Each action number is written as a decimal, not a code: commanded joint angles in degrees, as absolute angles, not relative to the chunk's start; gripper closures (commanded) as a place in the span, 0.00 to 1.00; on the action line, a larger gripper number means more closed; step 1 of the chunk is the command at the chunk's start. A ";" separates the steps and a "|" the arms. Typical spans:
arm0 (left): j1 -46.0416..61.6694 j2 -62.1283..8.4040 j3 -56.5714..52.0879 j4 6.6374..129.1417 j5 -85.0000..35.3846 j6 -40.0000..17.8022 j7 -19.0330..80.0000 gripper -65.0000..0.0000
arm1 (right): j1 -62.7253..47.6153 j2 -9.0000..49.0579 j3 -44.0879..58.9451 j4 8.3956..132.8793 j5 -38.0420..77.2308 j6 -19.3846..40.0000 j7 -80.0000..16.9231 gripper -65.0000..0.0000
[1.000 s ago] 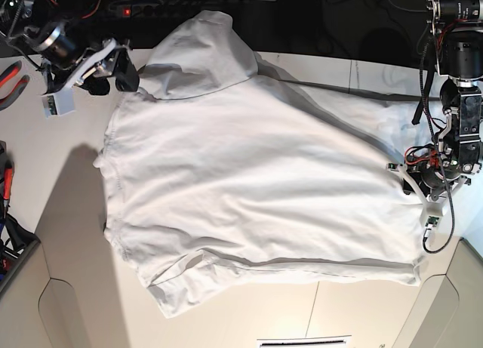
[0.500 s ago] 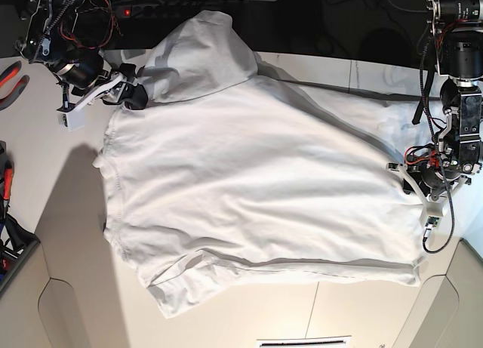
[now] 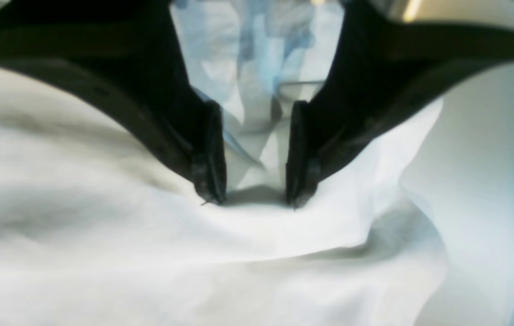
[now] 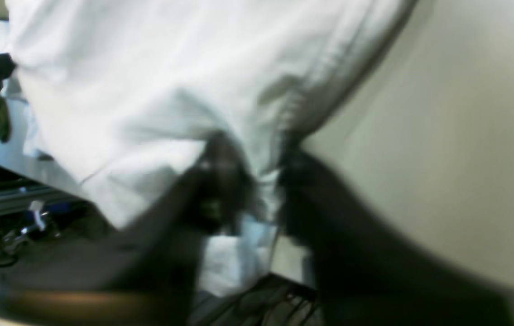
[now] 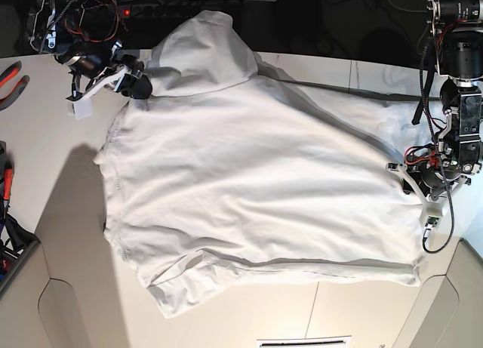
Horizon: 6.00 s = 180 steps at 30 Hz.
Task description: Layout the t-shirt on the table in an organized manner, then fold the t-shirt properly
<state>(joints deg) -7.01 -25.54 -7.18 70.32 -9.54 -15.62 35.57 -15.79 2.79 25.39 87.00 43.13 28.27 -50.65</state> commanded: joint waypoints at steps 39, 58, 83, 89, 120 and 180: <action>16.23 -25.02 -50.76 71.02 -43.92 -34.94 45.23 0.46 | -15.59 3.18 29.41 88.71 46.33 30.26 -54.30 1.00; 12.36 -23.70 -50.70 58.17 -50.35 -35.38 43.92 0.46 | -15.59 3.20 29.41 88.71 46.76 30.26 -54.52 1.00; 13.32 -24.12 -57.87 59.53 -64.31 -40.00 54.76 1.00 | -18.00 3.18 42.87 100.75 54.89 31.33 -64.71 1.00; 15.38 -25.23 -57.89 59.75 -70.24 -40.00 58.06 1.00 | -19.86 3.18 43.11 100.77 59.51 32.01 -67.66 1.00; 7.88 -25.71 -49.45 60.97 -71.24 -40.00 55.00 1.00 | -11.92 3.16 34.13 105.95 44.03 33.08 -56.53 1.00; -4.45 -26.57 -40.84 60.97 -44.66 -40.00 41.30 0.69 | 6.02 6.96 23.24 85.65 14.85 21.54 -41.78 0.97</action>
